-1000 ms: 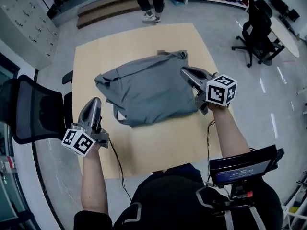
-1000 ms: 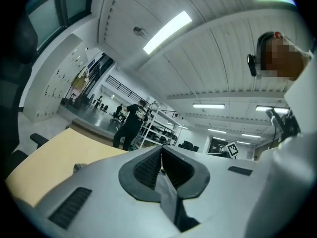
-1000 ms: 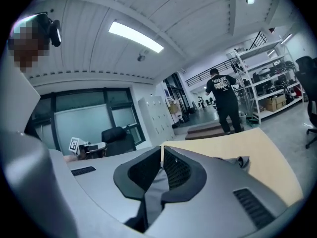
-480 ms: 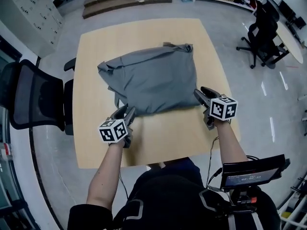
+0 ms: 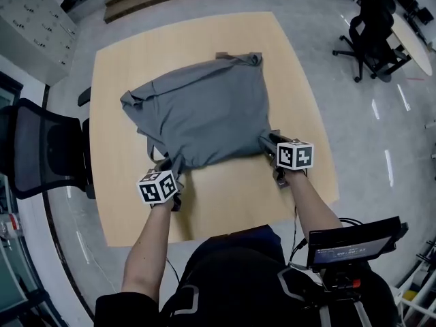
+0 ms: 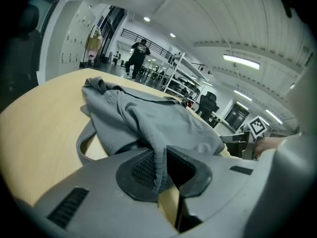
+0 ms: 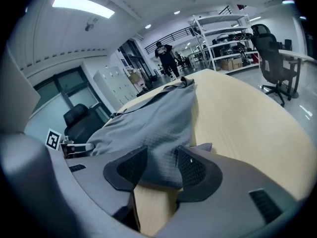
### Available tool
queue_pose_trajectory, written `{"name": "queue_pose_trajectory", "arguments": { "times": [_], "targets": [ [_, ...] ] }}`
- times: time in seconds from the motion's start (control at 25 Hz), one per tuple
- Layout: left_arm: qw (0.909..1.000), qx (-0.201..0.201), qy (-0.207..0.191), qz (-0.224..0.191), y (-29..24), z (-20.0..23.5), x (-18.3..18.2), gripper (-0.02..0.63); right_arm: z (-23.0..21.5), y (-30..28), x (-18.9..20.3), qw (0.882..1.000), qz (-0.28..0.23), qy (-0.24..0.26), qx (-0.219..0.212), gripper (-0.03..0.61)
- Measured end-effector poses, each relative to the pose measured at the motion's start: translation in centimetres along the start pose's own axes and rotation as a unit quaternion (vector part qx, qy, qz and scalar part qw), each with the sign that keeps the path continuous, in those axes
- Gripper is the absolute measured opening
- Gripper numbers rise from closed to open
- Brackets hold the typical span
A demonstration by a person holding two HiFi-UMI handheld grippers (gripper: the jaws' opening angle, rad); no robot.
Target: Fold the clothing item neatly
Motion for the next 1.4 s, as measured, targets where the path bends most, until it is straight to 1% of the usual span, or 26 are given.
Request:
{"name": "queue_pose_trajectory", "arguments": {
  "times": [0.04, 0.12, 0.16, 0.2, 0.36, 0.48, 0.6, 0.68, 0.8, 0.96, 1.08, 1.2, 1.28, 1.32, 1.4],
  "targets": [
    [0.9999, 0.009, 0.001, -0.004, 0.2, -0.2, 0.3, 0.032, -0.2, -0.1, 0.1, 1.000, 0.005, -0.002, -0.001, 0.187],
    [0.9995, 0.028, 0.005, -0.012, 0.9, -0.6, 1.2, 0.031, -0.6, 0.0, 0.4, 1.000, 0.012, -0.003, 0.003, 0.080],
    [0.9993, 0.036, 0.003, -0.013, 1.4, -0.9, 1.8, 0.031, -0.7, 0.2, 0.7, 1.000, 0.014, -0.003, 0.004, 0.055],
    [0.9989, 0.045, 0.001, -0.013, 1.9, -1.2, 2.4, 0.031, -0.8, 0.6, 0.9, 1.000, 0.016, -0.003, 0.004, 0.046],
    [0.9968, 0.079, -0.002, -0.010, 4.0, -2.9, 5.1, 0.031, -1.2, 2.9, 2.5, 1.000, 0.020, -0.004, -0.002, 0.038],
    [0.9950, 0.098, -0.018, 0.008, 5.6, -3.0, 8.2, 0.031, -1.0, 4.3, 5.4, 1.000, 0.025, -0.005, -0.001, 0.037],
    [0.9941, 0.103, -0.028, 0.014, 7.6, -3.5, 10.6, 0.031, -0.9, 6.1, 7.8, 0.999, 0.031, -0.005, -0.002, 0.037],
    [0.9938, 0.103, -0.035, 0.020, 8.8, -4.6, 11.4, 0.031, -1.1, 8.0, 8.8, 0.999, 0.038, -0.004, -0.002, 0.037],
    [0.9932, 0.104, -0.043, 0.031, 10.1, -5.1, 12.6, 0.031, -0.7, 9.7, 10.5, 0.999, 0.047, -0.002, -0.005, 0.037],
    [0.9933, 0.107, -0.028, 0.032, 11.7, -5.3, 14.6, 0.032, -0.4, 11.6, 13.2, 0.998, 0.056, -0.005, -0.006, 0.037],
    [0.9900, 0.133, -0.030, 0.037, 12.7, -5.3, 14.5, 0.040, -0.3, 12.7, 13.9, 0.999, 0.051, -0.010, -0.006, 0.038],
    [0.9829, 0.174, -0.045, 0.038, 14.7, -4.7, 13.0, 0.107, -0.3, 13.5, 13.6, 0.999, 0.041, -0.005, -0.005, 0.039],
    [0.9790, 0.191, -0.057, 0.042, 16.9, -3.4, 11.4, 0.174, -0.4, 14.0, 12.7, 1.000, 0.030, 0.004, 0.001, 0.043],
    [0.9793, 0.184, -0.071, 0.046, 18.0, -2.4, 10.3, 0.181, -0.5, 14.1, 11.9, 1.000, 0.023, 0.007, 0.002, 0.056],
    [0.9812, 0.142, -0.119, 0.053, 19.8, -0.7, 7.6, 0.181, -0.4, 14.2, 10.1, 1.000, 0.006, 0.011, -0.002, 0.066]
  ]
}}
Point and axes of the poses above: the fingertips, and each gripper's own axes: y backward along the fingers, z to its left, x out of its underside, the point moved 9 cm from there along y, backward along the fingers, and after that the axes turned 9 degrees about x, right-handed, at the moved point
